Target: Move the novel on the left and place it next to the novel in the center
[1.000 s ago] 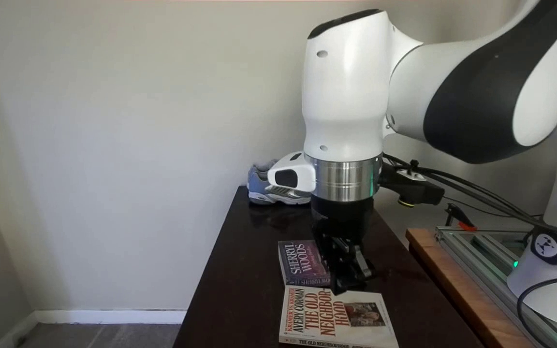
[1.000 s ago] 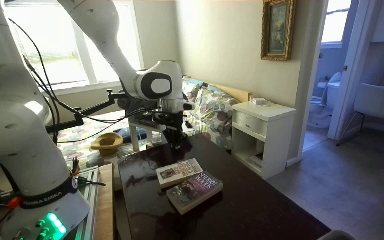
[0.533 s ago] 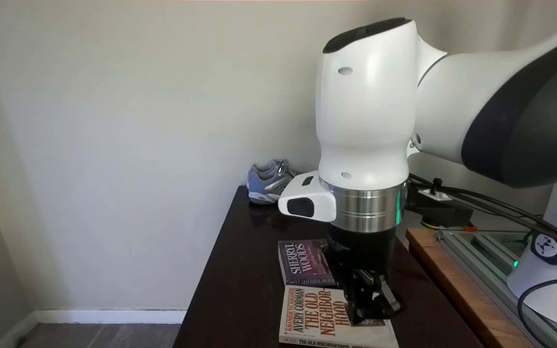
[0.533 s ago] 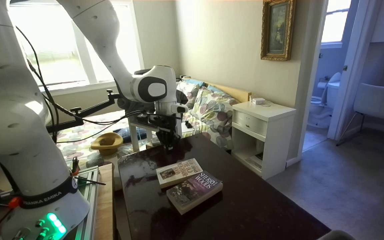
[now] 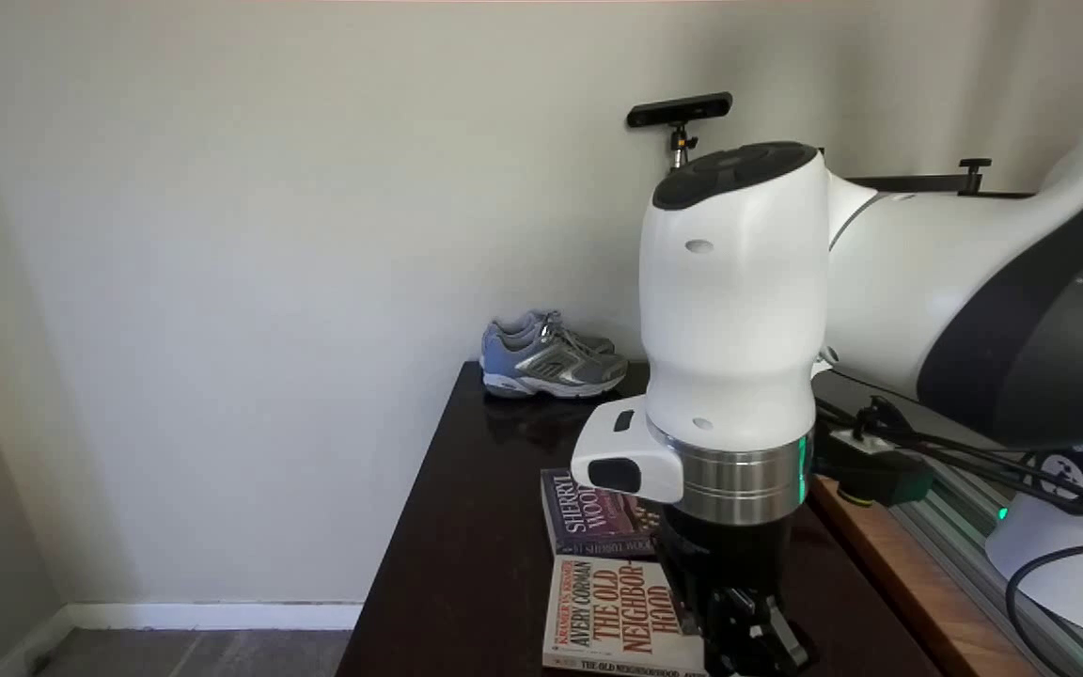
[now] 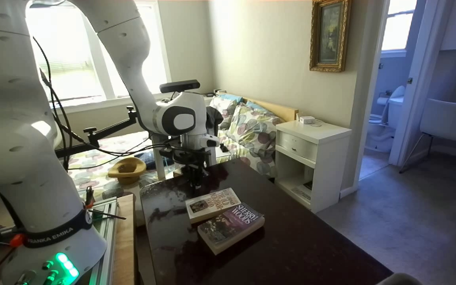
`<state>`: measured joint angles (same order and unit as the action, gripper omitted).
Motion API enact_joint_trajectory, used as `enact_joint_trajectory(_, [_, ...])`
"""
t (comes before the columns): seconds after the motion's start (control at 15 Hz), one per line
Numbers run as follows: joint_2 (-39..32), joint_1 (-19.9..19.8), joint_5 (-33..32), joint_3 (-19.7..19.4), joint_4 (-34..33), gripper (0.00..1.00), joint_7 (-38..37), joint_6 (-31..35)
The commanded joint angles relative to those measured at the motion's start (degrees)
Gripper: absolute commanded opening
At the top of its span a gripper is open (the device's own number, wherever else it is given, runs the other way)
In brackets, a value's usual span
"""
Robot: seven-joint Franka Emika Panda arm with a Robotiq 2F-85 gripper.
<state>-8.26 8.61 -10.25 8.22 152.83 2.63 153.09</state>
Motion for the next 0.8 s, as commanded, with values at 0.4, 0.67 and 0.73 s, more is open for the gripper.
enact_joint_trajectory(0.4, [-0.7, 0.0, -6.4, -4.5, 2.7, 0.0, -4.1, 2.7])
enact_joint_trajectory(0.67, [-0.2, -0.6, -10.3, -7.3, 3.4, 0.0, -6.9, 3.0])
enact_joint_trajectory(0.73, [-0.2, -0.8, -10.5, -7.8, 3.5, 0.0, -7.2, 2.8])
